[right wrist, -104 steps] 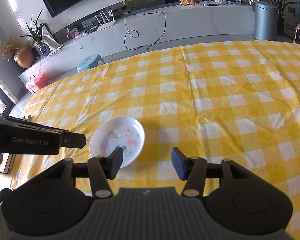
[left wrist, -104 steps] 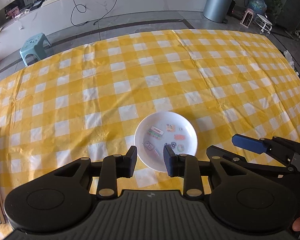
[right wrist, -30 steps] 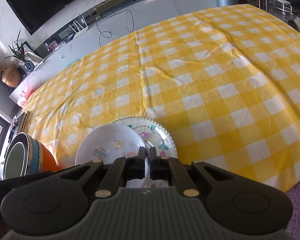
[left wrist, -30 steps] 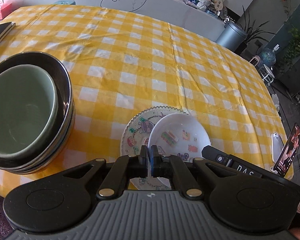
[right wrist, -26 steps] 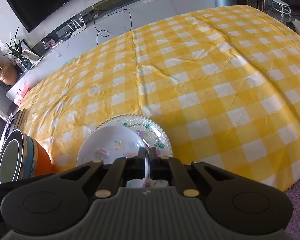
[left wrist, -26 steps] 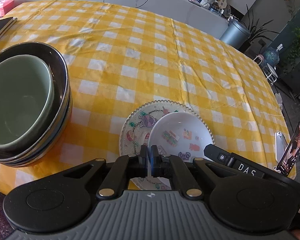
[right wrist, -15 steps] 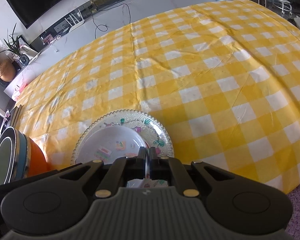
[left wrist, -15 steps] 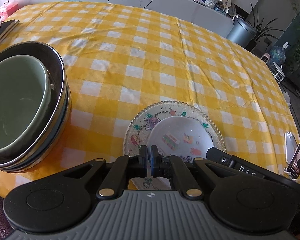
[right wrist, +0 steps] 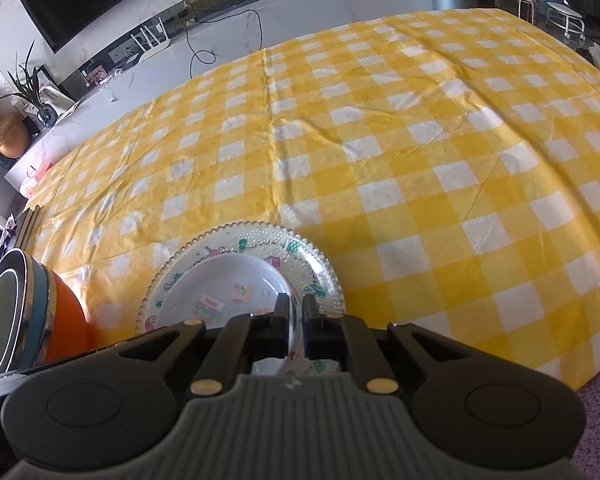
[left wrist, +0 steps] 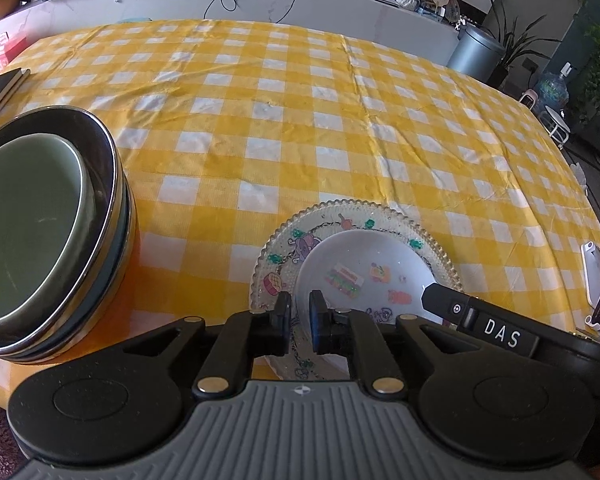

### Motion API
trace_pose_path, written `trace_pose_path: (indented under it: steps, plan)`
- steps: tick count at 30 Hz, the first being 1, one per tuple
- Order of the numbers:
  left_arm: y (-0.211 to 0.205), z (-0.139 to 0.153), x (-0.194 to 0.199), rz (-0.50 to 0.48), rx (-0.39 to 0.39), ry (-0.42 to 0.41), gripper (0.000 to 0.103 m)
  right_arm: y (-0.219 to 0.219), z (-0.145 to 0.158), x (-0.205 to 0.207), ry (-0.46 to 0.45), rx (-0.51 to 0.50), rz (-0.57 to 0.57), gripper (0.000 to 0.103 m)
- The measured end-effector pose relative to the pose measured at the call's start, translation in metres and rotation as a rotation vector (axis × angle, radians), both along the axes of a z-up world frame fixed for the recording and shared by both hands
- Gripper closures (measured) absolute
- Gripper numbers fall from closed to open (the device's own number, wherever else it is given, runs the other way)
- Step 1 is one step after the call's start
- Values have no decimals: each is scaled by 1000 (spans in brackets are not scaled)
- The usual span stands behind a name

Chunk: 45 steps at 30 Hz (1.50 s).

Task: Organize plates and bowls
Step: 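Carry the sticker bowl with the left gripper onto the glass plate, then open the left gripper to release the sticker bowl on the plates, then grasp the steel bowl stack rim with the left gripper while the right gripper grasps its other rim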

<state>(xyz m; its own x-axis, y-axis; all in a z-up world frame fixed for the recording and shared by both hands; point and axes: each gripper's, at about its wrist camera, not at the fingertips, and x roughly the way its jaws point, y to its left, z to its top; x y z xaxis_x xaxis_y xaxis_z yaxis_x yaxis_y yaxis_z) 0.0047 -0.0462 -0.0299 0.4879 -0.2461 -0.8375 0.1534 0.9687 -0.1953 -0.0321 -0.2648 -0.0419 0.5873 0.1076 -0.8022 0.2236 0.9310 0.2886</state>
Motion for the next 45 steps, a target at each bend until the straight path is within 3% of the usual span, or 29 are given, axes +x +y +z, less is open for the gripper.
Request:
trace_pose_path:
  steps: [5, 12, 21, 26, 28, 31, 33, 34, 37, 45]
  plan:
    - [1, 5, -3, -4, -5, -5, 80, 0, 4, -2, -13, -14, 4, 82]
    - [5, 17, -10, -17, -14, -28, 75, 4, 17, -8, -51, -56, 17, 77]
    - [16, 38, -23, -45, 21, -89, 71, 15, 34, -17, -99, -97, 39, 62]
    - [27, 59, -33, -65, 41, -149, 69, 29, 48, -24, -134, -114, 66, 38]
    - [34, 69, -36, -64, 65, -175, 68, 35, 55, -28, -160, -126, 70, 35]
    - [52, 84, -38, -38, 79, -205, 66, 46, 67, -31, -196, -144, 80, 34]
    - [67, 93, -38, -8, 66, -220, 61, 54, 73, -31, -200, -149, 80, 29]
    - [76, 97, -38, 16, 61, -230, 57, 57, 76, -32, -201, -150, 72, 21]
    - [103, 106, -38, 88, 41, -250, 53, 68, 84, -33, -239, -142, 83, 20]
    - [158, 104, -28, 243, 3, -229, 47, 103, 91, -16, -196, 14, 147, 20]
